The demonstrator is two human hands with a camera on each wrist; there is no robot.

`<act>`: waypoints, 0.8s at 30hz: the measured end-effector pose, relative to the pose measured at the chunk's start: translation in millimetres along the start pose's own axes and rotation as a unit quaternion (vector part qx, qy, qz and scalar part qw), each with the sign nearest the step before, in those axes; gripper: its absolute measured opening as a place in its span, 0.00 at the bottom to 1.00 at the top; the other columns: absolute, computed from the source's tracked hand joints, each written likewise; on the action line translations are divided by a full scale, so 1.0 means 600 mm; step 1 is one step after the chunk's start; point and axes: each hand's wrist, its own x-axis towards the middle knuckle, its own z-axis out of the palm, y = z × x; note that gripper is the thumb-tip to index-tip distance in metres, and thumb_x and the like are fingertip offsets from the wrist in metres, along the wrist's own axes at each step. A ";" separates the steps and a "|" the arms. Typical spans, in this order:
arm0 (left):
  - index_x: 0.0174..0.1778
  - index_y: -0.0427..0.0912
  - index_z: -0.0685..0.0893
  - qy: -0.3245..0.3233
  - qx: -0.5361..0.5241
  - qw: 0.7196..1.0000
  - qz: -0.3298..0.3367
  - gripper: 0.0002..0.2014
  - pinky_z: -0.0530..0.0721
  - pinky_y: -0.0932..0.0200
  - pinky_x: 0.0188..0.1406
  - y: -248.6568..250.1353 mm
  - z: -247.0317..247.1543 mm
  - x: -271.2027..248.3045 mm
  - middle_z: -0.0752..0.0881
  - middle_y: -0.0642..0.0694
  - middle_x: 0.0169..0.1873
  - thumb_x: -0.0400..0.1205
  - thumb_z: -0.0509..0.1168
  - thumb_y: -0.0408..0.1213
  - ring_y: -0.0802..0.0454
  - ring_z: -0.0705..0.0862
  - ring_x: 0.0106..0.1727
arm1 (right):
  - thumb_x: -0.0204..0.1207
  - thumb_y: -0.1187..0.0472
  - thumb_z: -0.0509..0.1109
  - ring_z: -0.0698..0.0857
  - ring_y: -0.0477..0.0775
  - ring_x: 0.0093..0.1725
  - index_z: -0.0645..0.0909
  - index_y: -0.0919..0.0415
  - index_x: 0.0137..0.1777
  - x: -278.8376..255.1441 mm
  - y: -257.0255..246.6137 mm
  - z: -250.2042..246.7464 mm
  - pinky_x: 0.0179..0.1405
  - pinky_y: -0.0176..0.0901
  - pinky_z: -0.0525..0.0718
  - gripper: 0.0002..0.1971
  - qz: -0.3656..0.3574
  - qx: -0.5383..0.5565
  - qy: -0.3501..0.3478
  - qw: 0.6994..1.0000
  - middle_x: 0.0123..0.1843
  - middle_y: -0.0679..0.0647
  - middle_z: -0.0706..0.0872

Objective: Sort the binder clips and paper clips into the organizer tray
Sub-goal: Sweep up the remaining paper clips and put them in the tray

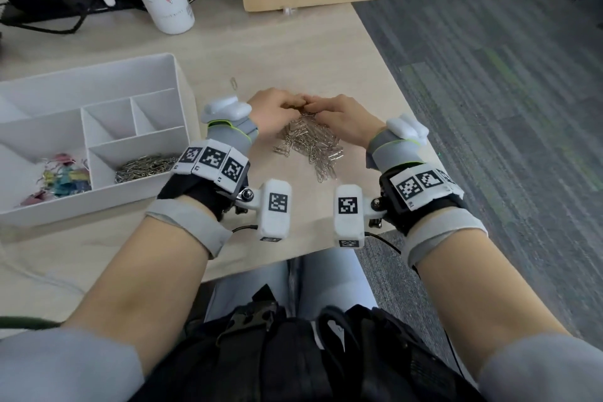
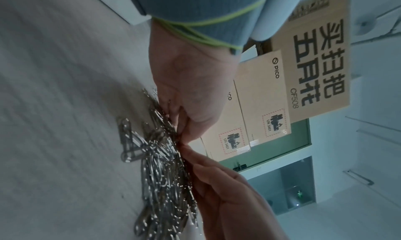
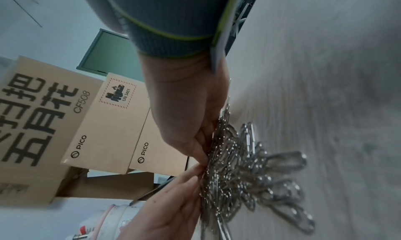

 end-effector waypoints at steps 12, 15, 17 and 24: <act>0.76 0.35 0.61 0.131 0.102 0.974 -0.157 0.26 0.52 0.43 0.81 -0.053 -0.008 0.038 0.52 0.30 0.80 0.83 0.53 0.41 0.35 0.49 0.82 | 0.78 0.64 0.59 0.69 0.63 0.75 0.76 0.78 0.64 -0.049 0.023 -0.020 0.72 0.46 0.63 0.19 0.103 0.005 0.159 0.982 0.70 0.72 0.75; 0.79 0.36 0.54 0.101 0.101 0.978 -0.149 0.28 0.47 0.46 0.82 -0.043 0.008 0.039 0.46 0.34 0.82 0.85 0.48 0.46 0.39 0.44 0.83 | 0.80 0.68 0.60 0.63 0.66 0.77 0.75 0.77 0.58 -0.054 0.023 -0.007 0.70 0.45 0.59 0.12 0.108 -0.041 0.110 0.987 0.74 0.72 0.69; 0.80 0.37 0.51 0.072 0.106 0.983 -0.133 0.29 0.43 0.47 0.82 -0.033 0.019 0.035 0.44 0.37 0.82 0.86 0.46 0.48 0.42 0.42 0.84 | 0.81 0.69 0.59 0.59 0.63 0.80 0.71 0.78 0.69 -0.058 0.013 0.000 0.75 0.44 0.54 0.18 0.085 -0.027 0.083 0.993 0.79 0.69 0.65; 0.81 0.38 0.49 0.034 0.100 0.992 -0.070 0.29 0.40 0.49 0.81 -0.005 0.062 0.000 0.45 0.43 0.83 0.87 0.44 0.49 0.47 0.41 0.84 | 0.82 0.66 0.59 0.50 0.50 0.84 0.58 0.63 0.82 -0.066 -0.006 0.029 0.81 0.40 0.44 0.28 0.066 -0.013 0.030 0.997 0.85 0.56 0.54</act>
